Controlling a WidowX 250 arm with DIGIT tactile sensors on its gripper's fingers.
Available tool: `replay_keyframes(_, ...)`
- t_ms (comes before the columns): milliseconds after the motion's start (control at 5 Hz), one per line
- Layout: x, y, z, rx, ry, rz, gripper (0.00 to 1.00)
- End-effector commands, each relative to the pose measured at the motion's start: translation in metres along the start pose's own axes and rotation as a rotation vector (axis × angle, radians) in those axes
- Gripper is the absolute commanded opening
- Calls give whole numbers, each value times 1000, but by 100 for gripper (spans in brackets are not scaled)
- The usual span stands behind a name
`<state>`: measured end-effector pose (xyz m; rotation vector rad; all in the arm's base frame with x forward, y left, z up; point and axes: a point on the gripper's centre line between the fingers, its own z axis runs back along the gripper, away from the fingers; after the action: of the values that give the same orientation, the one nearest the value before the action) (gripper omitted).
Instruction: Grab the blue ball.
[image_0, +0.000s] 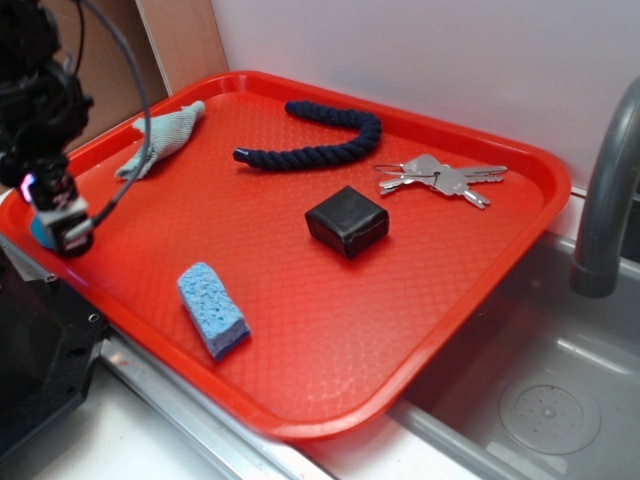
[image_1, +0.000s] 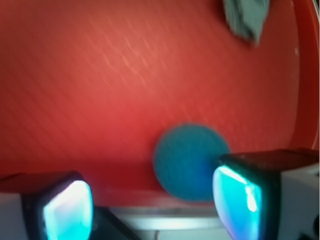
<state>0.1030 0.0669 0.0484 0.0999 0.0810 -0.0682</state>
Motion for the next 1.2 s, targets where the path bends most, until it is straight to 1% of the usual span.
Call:
replay_keyframes(0, 12, 28, 6, -11, -20, 113, 100)
replay_keyframes(200, 10, 38, -5, 8, 63, 226, 100)
replay_keyframes(400, 2, 39, -12, 112, 158, 261, 100)
replay_keyframes(600, 16, 32, -23, 194, 285, 300, 100)
replay_keyframes(800, 31, 31, -24, 205, 328, 343, 0)
replay_keyframes(1000, 20, 37, -29, 170, 319, 336, 0)
